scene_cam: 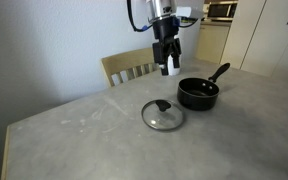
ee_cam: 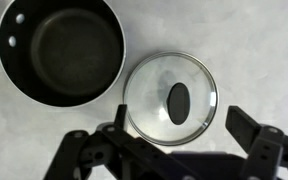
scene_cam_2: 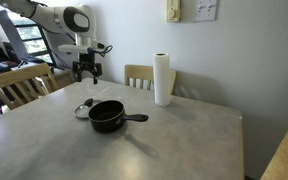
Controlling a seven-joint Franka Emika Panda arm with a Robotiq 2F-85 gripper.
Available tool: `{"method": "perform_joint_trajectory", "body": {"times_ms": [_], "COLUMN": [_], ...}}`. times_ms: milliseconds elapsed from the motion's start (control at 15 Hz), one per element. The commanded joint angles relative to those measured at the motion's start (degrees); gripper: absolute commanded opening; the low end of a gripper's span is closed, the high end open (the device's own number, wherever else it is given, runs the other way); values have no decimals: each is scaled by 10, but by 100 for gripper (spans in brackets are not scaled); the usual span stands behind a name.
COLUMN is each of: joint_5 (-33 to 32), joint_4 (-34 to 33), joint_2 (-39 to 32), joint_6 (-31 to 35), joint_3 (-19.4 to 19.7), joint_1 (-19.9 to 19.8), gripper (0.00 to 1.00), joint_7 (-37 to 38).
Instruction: Take the lid of the pot
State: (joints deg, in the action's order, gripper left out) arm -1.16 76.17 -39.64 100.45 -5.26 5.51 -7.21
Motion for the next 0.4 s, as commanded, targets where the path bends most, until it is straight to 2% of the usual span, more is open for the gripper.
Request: {"method": "perform_joint_trajectory", "body": {"times_ms": [0, 333], "joint_5": [2, 1], "joint_4": [-2, -4], "joint_2": [6, 5], "joint_6": [-10, -11], "joint_3": [2, 2], "joint_1": [-4, -2], "gripper": [100, 100], "joint_7": [-5, -5]}}
